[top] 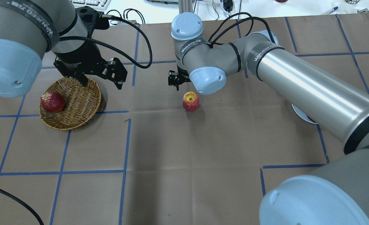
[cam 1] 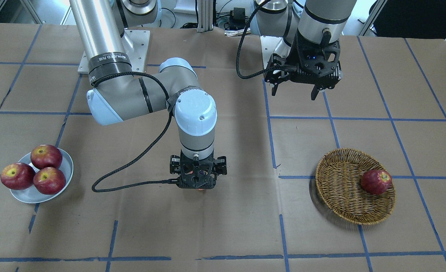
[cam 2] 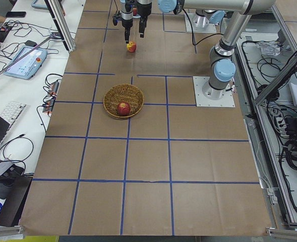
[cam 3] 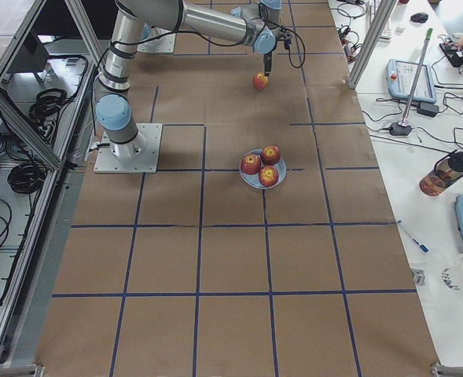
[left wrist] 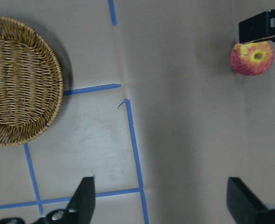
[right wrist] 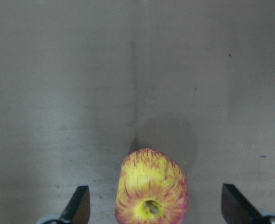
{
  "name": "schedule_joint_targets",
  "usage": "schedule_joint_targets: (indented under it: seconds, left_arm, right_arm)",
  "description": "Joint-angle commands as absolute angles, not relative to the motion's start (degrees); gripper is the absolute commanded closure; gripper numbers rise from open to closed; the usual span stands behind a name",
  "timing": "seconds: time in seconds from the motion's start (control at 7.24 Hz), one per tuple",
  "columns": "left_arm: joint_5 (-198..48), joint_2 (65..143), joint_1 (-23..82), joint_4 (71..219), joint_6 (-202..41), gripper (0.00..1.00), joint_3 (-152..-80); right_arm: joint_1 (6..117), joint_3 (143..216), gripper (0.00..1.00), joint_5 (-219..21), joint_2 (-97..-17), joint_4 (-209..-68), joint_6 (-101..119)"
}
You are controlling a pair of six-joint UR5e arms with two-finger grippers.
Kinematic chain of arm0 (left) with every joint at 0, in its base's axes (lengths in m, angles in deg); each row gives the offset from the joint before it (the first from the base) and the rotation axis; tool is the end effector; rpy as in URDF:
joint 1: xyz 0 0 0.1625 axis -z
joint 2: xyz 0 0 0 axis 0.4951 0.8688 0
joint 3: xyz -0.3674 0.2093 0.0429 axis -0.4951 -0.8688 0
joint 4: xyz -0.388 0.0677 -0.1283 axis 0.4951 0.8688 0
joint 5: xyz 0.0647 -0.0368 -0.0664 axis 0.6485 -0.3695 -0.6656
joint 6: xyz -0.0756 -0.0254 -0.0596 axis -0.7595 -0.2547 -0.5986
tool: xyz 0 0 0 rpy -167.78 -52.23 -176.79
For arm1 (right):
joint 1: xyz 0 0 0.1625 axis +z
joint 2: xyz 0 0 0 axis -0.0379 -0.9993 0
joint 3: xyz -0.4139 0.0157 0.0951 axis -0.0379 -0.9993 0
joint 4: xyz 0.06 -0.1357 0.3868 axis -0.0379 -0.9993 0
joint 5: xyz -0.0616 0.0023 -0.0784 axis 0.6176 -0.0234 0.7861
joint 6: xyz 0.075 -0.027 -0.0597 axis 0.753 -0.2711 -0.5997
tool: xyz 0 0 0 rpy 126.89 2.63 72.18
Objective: Transfer apple from basket to plate
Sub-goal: 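Close the right gripper on the yellow-red apple and lift it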
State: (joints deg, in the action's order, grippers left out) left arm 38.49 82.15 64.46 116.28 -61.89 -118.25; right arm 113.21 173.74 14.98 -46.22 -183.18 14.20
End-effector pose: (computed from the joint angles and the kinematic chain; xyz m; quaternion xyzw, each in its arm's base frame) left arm -0.1644 -0.4687 0.4816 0.0673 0.9975 -0.0139 0.0158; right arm 0.3636 -0.5785 0.2507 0.0060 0.9994 -0.0342 0.0044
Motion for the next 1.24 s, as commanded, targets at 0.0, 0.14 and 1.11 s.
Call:
schedule_joint_targets:
  seconds: [0.0,0.14,1.11]
  left_arm:
    - [38.5,82.2,63.9,116.5,-61.9,0.01,-118.5]
    - [38.4,82.2,63.1,116.5,-61.9,0.01,-118.8]
    - [38.5,81.9,63.0,116.5,-61.7,0.01,-118.9]
  right_arm:
    - [113.0,179.0,0.00,14.9,-45.2,-190.8,12.2]
    - [113.1,179.4,0.00,14.6,-44.7,-190.8,12.0]
    - [113.2,179.6,0.21,14.4,-43.6,-191.0,8.2]
